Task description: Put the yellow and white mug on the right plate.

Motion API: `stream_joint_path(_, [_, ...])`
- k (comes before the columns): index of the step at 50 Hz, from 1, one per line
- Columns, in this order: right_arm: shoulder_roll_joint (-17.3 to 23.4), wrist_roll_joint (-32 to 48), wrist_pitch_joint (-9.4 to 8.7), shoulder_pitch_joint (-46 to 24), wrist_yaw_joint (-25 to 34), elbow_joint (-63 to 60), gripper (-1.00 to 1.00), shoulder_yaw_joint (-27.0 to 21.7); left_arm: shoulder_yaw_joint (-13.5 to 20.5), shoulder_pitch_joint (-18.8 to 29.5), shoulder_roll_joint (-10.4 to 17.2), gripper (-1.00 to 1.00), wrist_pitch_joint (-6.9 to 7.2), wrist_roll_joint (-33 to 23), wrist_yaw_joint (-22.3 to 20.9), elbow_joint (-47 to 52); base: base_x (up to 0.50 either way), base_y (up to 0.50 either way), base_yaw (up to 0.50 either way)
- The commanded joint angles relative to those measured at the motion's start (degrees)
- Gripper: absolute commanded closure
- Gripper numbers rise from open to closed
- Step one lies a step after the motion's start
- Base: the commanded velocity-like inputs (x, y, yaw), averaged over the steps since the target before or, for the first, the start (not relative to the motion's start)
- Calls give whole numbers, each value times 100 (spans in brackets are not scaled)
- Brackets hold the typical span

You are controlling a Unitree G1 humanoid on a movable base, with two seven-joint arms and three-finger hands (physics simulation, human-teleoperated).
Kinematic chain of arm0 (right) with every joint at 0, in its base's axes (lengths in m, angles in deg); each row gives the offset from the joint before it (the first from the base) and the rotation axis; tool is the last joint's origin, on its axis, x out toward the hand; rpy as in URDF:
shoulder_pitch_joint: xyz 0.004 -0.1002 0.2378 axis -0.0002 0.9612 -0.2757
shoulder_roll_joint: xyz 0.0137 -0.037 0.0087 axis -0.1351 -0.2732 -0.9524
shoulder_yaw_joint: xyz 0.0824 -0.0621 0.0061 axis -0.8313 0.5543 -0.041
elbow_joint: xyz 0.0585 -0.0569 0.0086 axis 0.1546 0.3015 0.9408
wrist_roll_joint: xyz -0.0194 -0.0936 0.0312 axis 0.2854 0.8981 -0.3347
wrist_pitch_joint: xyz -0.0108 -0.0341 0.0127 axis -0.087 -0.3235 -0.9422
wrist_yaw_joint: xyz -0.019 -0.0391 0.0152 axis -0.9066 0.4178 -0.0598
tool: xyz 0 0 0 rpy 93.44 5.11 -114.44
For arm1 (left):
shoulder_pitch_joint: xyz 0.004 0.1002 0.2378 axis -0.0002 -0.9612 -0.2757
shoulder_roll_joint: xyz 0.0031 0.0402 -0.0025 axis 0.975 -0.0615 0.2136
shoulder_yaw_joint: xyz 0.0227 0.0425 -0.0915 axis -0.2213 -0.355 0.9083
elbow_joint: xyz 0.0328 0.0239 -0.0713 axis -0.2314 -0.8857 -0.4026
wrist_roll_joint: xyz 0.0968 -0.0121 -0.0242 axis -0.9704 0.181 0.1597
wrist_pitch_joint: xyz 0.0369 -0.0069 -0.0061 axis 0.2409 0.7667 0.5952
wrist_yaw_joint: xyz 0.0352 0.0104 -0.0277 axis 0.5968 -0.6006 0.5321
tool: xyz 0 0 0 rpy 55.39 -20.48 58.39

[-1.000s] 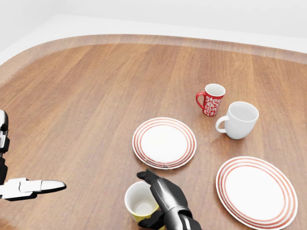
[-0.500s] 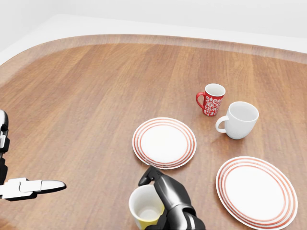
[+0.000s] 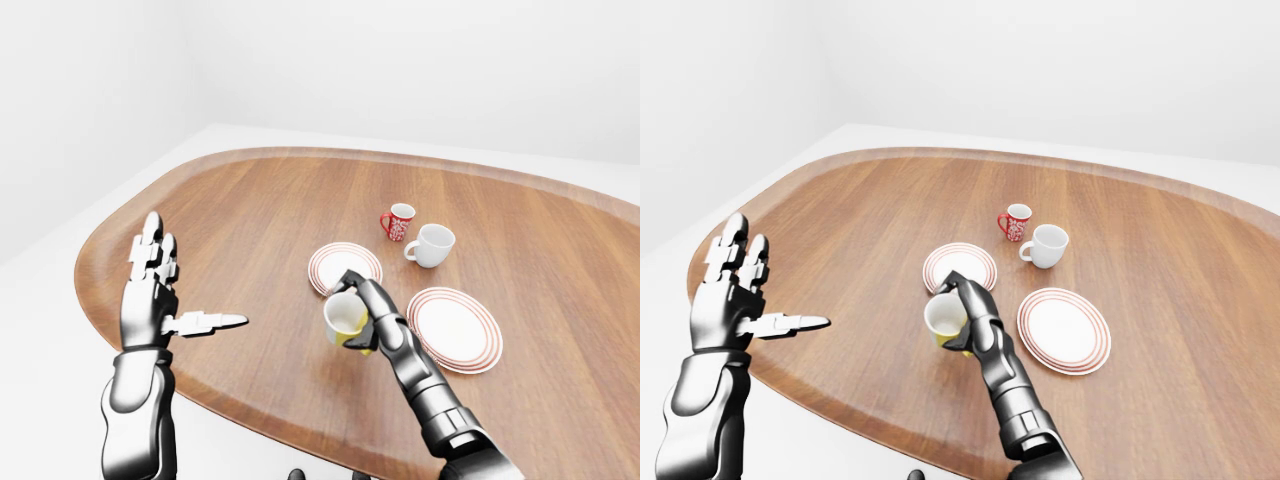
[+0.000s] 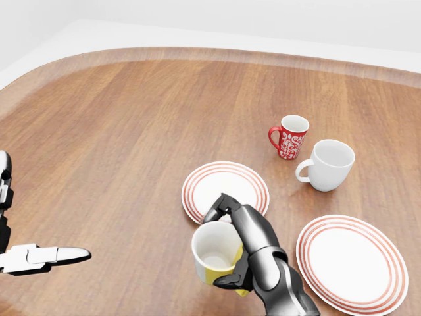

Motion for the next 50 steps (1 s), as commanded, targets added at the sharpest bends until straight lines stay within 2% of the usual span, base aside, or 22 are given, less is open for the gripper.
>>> stream_joint_path(1, [250,-230,-222,-266,161,-259,100,-256,1,7,2,-100,0,3,3,-28,0,0,0])
stream_joint_path(16, [605,-648,-310,-542,168,-77,100,-536,21,19,14,-100,0,10,11,-11,0,0,0])
stream_joint_path(20, [692,-717,-156,-650,70,254,100,-591,35,13,22,-100,0,20,3,13,0,0,0])
stream_joint_path(24, [790,-781,-219,-672,114,205,100,-658,51,22,25,-100,0,24,5,-25,0,0,0])
stream_joint_path(34, [999,-950,-207,-777,126,352,100,-795,27,14,17,-100,0,9,13,-45,0,0,0])
stream_joint_path(35, [1038,-977,-124,-836,87,511,100,-819,28,13,19,-100,0,7,11,-50,0,0,0])
stream_joint_path(37, [1078,-1009,-136,-843,94,514,100,-840,25,12,16,-100,0,4,16,-64,0,0,0])
stream_joint_path(38, [1114,-1045,-61,-882,57,648,100,-870,14,11,14,-100,0,-6,19,-61,0,0,0])
stream_joint_path(45, [1243,-1148,95,-994,-31,984,100,-920,22,15,20,-100,0,1,17,-73,0,0,0])
stream_joint_path(47, [1293,-1174,190,-1055,-68,1157,100,-938,12,17,14,-100,0,-6,24,-98,0,0,0])
stream_joint_path(50, [1335,-1203,172,-996,-69,1103,100,-957,-15,18,10,-100,0,-16,29,-135,0,0,0])
